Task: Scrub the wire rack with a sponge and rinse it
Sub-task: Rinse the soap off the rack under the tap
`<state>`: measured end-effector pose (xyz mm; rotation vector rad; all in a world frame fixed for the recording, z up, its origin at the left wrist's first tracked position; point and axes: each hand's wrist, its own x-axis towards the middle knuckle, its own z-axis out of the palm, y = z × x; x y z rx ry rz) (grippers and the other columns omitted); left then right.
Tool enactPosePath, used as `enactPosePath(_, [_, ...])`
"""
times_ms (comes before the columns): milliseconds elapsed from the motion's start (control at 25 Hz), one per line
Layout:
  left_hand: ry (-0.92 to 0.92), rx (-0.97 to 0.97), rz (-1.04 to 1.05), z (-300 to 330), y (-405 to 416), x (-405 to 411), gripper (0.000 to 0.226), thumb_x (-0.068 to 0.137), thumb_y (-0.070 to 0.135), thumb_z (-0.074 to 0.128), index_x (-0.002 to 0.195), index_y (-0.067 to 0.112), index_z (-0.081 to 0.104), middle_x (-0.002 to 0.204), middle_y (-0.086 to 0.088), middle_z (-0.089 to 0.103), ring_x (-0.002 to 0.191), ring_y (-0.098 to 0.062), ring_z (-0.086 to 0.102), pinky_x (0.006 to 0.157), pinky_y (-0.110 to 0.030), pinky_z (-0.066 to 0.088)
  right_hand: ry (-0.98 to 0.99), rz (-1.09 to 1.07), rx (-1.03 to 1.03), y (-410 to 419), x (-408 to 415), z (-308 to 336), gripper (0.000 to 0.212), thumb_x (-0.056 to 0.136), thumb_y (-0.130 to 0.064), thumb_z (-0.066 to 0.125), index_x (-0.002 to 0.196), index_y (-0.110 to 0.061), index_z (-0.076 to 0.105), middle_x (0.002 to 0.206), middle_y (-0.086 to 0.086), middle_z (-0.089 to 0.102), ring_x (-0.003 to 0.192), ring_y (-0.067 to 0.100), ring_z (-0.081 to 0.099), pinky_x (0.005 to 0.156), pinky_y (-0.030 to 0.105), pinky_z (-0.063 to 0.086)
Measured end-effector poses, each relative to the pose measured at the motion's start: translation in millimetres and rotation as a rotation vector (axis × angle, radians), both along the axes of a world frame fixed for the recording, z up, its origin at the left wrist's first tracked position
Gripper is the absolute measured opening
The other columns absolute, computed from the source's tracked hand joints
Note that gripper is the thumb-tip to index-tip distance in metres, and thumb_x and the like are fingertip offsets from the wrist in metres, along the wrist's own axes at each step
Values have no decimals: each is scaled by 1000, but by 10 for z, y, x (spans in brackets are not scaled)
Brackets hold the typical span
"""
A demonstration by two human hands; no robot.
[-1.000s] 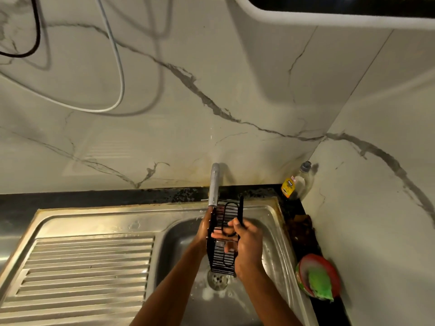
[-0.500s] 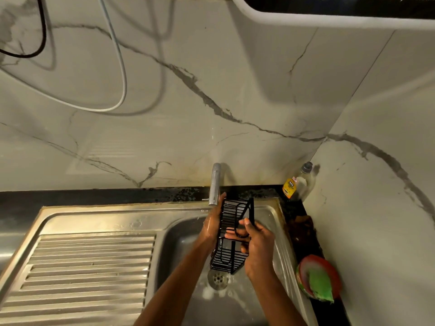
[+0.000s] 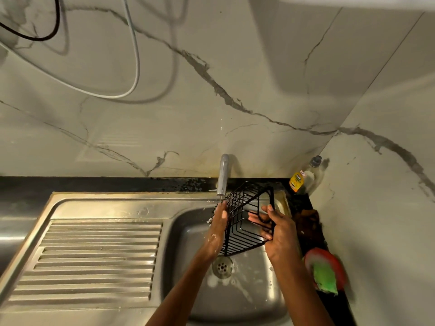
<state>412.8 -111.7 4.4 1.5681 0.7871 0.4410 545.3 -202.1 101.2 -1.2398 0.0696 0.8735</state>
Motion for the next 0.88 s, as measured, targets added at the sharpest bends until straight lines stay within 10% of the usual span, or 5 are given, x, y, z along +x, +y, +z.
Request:
enactPosePath(160, [-47,82,-9,336,-94,109,69,105,62,24,164,27,17,171,16,14,156,1,12,126,-23,15,58,-15,13,13,-102,-34,22,101,-15,50,88,-4,63,72,14,74,72,27,76,30,16,28])
enactPosePath(400, [80,-61,-40,-694,124,37,60,107,64,21,162,39,19,171,10,17,159,-10,12,128,-55,14,-34,5,7,-51,-24,10,23,101,-15,50,87,-4,63,80,25,73,72,32,75,30,16,26])
enactPosePath(640, [-28,16,-7,64,-75,138,65,106,61,24,164,33,16,170,16,16,157,-4,15,125,-31,20,-32,24,-20,4,-103,-75,21,101,-15,50,92,-2,63,81,23,74,79,35,75,31,16,27])
enactPosePath(880, [25,-274,-40,-741,124,28,75,100,72,29,160,27,32,166,-2,33,156,-26,26,125,-59,22,-91,29,1,70,-192,-113,21,101,-15,50,89,-3,64,82,25,74,73,36,75,32,16,27])
